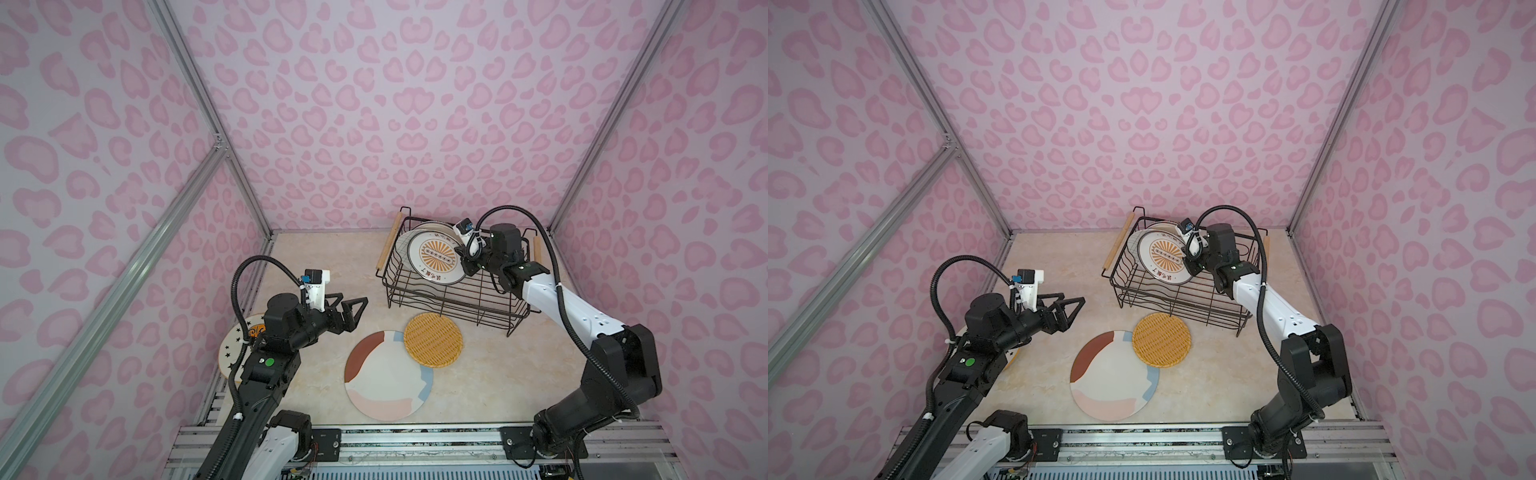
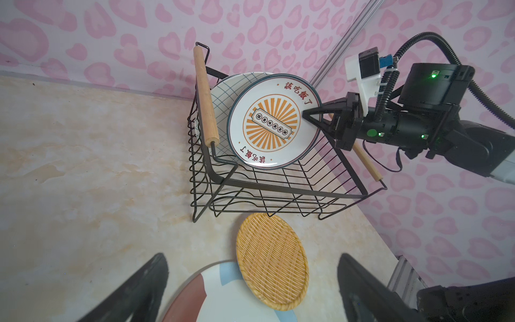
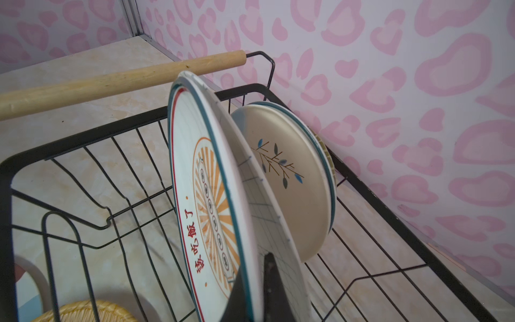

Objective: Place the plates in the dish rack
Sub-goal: 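Lower the sunburst plate into the rack beside the plaid plate, right gripper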

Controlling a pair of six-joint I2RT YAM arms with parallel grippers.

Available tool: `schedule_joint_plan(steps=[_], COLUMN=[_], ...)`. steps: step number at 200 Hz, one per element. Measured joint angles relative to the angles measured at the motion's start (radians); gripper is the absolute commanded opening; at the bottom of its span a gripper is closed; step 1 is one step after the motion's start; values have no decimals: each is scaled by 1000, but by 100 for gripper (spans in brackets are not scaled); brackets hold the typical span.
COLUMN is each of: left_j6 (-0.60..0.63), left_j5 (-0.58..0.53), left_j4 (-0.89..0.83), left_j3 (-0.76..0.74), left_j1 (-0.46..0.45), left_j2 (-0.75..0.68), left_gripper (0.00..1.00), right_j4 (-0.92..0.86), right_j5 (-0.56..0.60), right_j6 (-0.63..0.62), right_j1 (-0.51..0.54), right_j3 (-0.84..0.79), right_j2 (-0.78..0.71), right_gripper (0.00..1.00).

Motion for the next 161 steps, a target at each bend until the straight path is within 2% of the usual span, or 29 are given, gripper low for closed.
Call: schedule_joint_plan(steps=[161], left_j6=[-10], left_j5=[8], left_j4=[11], left_j3=[0], left_j1=[0], left_j2=[13], left_gripper=[97], right_j4=[203], right_j5=[2], right_j6=[-96], right_j1=[16], right_j3=[-81], right_j2=[78], right_gripper=[0])
